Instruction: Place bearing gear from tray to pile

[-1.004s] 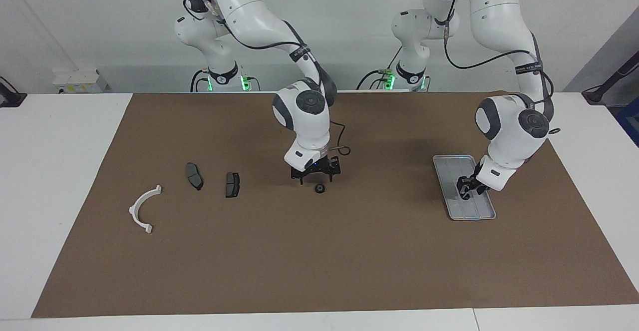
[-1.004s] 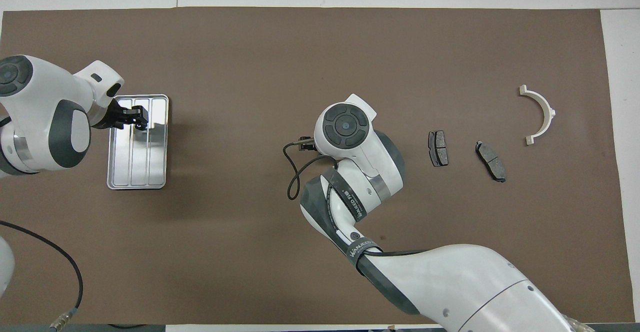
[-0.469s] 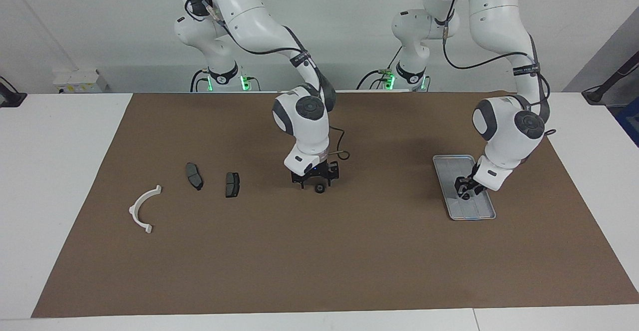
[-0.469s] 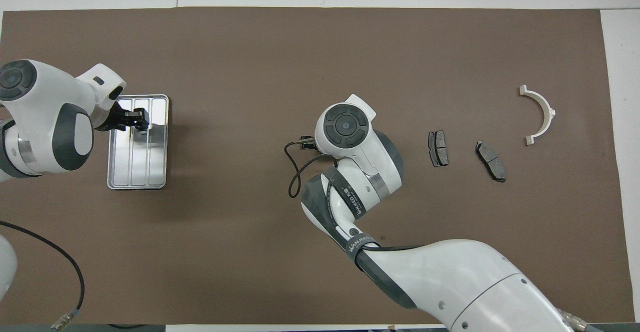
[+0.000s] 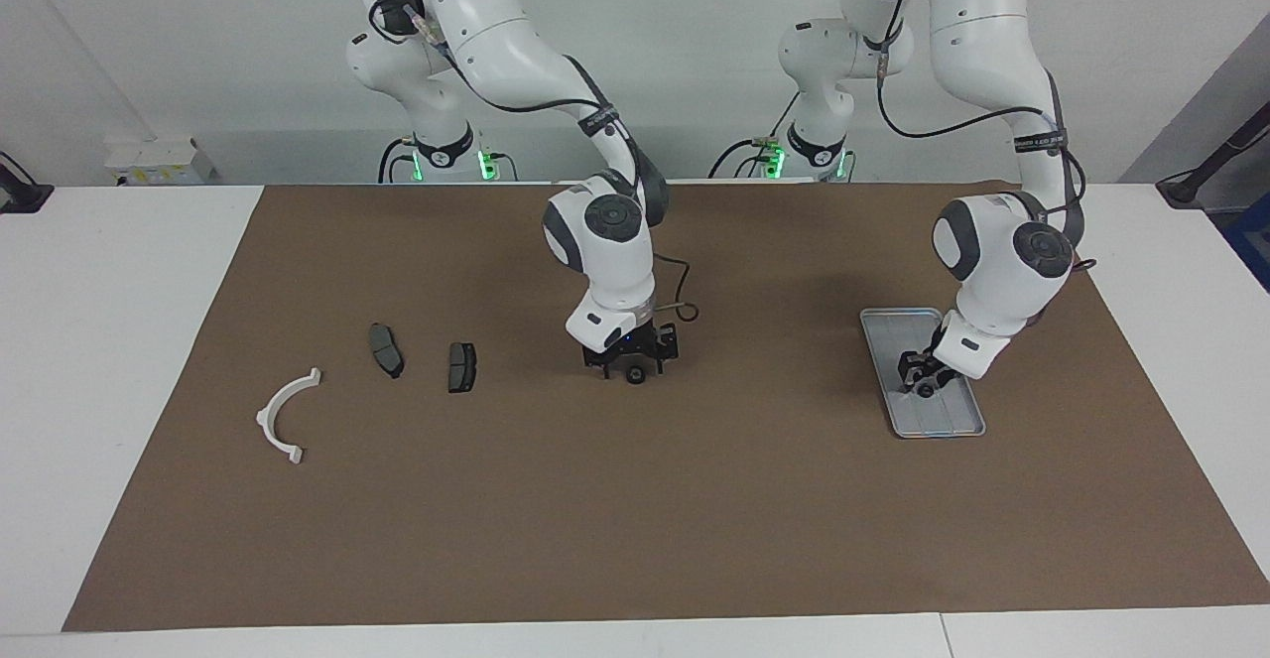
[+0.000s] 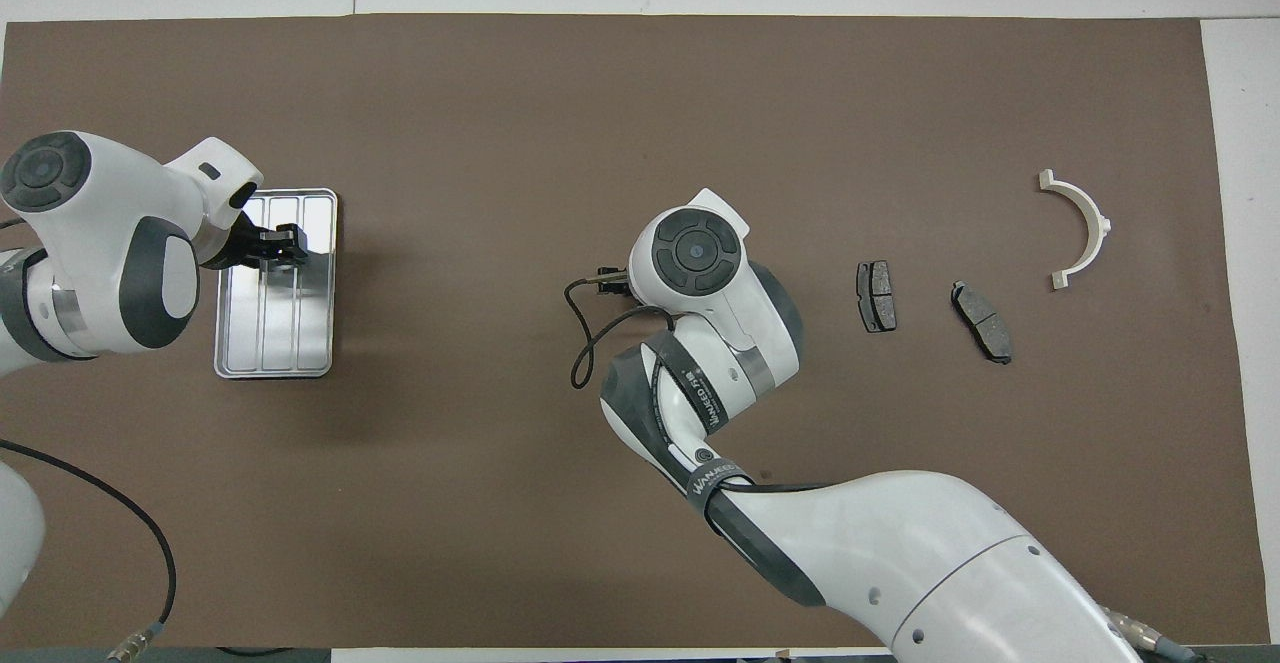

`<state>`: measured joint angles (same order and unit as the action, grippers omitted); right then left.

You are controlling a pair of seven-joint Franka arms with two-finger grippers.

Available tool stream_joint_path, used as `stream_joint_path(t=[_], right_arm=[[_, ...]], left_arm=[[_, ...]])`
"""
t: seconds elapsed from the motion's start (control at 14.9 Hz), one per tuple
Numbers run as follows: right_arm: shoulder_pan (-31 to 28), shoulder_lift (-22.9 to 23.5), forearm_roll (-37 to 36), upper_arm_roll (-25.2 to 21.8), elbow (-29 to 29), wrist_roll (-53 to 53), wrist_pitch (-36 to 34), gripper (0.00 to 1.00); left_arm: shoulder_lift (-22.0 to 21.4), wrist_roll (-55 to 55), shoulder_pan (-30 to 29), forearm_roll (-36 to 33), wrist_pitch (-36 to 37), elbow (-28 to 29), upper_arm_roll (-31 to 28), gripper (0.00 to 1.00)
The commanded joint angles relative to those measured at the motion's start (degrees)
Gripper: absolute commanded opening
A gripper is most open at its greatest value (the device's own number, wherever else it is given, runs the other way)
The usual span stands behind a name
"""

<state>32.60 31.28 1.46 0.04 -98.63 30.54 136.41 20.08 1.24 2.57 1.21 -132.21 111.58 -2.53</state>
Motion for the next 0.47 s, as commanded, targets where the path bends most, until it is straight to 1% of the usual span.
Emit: stream_joint_path(t=[0.0,0.07,0.13,0.2,0.33,0.4], right_arm=[[-0.4,0.9,1.1,0.2,1.1,-0.3,0.8,0.83],[-0.3,0.9,1.2,0.3,1.1,-0.2,0.6,0.71],[-0.3,0.9,1.2,0.2,1.2,0.1,0.4,0.47],[-0.3,0.9,1.3,0.3,1.2,0.7,0.0,0.18],[-0.2,0.8,1.2,0.3,1.6,2.1,-1.0,0.01],[-0.2,0.9,1.2,0.3,2.8,2.3,-2.5,0.0]], left_arm=[[-1.1,0.5,0.3,-0.9,-1.7,1.9,-0.2,0.47],[-1.0,0.5,0.3,-0.9,-1.7,1.9,-0.3,0.47],[-1.0,0.5,0.3,-0.9,-1.9,1.9,-0.2,0.47],[-1.0,0.5,0.3,-0.9,-1.9,1.9,-0.3,0.47],[-0.9,0.5,0.4,-0.9,-2.0,1.9,-0.3,0.47],[-0.9,0.6,0.4,-0.9,-2.1,1.8,-0.3,0.47]])
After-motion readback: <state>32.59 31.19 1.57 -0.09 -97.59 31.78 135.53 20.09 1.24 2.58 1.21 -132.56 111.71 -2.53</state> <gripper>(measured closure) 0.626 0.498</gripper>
